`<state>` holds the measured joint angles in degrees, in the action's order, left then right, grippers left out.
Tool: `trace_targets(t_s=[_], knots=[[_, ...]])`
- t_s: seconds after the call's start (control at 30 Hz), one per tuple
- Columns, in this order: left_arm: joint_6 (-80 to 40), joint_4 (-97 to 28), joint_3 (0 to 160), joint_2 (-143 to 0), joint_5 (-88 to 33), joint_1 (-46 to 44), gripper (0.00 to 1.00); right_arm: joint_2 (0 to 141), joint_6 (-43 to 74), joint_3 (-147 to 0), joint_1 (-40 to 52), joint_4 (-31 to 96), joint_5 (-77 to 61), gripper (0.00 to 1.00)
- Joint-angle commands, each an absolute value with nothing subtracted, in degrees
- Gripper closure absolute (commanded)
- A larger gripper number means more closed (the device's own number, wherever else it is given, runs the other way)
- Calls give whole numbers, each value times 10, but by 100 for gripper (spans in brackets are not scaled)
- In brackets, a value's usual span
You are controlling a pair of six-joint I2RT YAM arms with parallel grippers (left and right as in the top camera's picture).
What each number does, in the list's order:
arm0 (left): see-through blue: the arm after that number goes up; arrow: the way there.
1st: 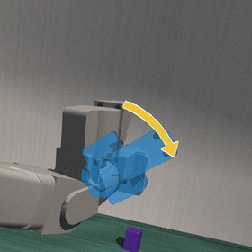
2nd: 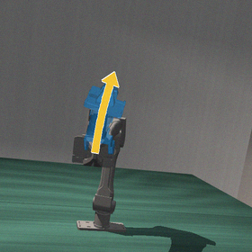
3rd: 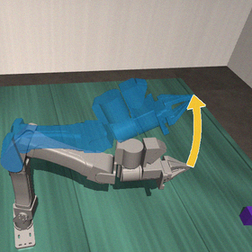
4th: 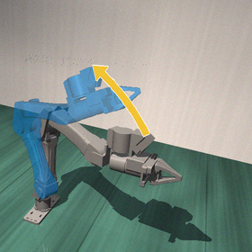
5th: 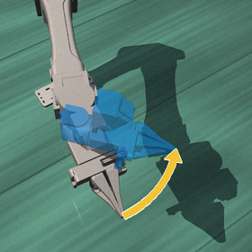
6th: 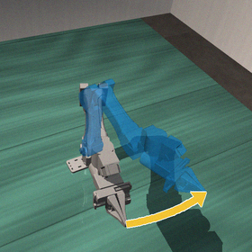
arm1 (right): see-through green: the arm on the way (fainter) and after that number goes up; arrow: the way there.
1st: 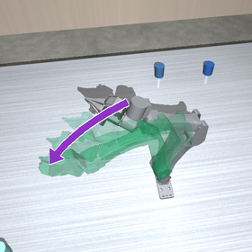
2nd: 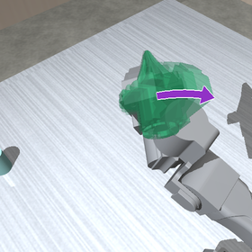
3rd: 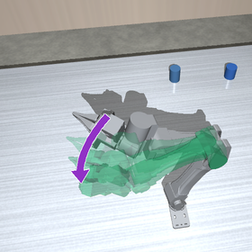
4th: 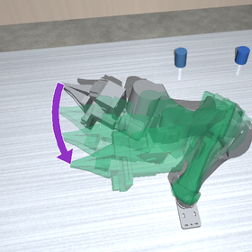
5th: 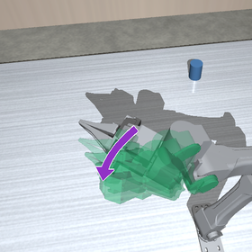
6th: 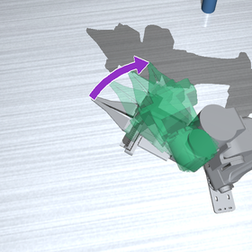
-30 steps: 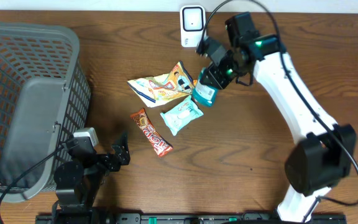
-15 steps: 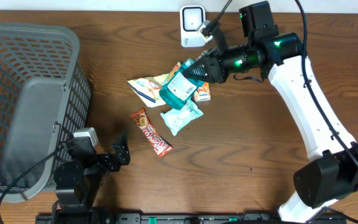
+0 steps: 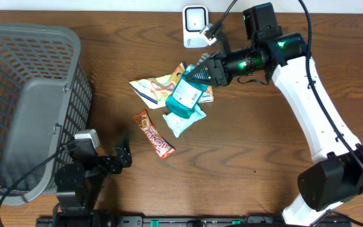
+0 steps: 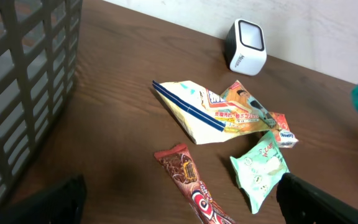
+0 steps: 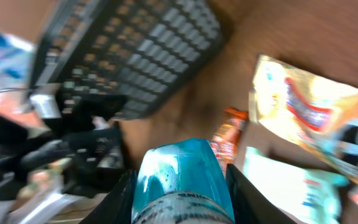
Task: Scan the item barcode
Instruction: 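Lift the bottle and carry it toward the white scanner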
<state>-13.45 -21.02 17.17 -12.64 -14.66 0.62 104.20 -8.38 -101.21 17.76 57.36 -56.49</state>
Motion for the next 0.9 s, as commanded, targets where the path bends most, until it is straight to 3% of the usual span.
trace_targets(t_s=[0.0, 0.33, 0.6, 0.87], knots=[[-127, -210, 169, -126, -143, 6, 2, 1030, -88, -1027, 183, 576, -463, 99], [-127, -210, 169, -126, -143, 6, 2, 1042, -86, -1016, 239, 525, -33, 99], [-127, -210, 169, -126, -143, 6, 2, 1076, -21, -980, 243, 514, 10, 99], [-127, -210, 169, -126, -143, 6, 2, 1079, -22, -880, 242, 409, 13, 99]])
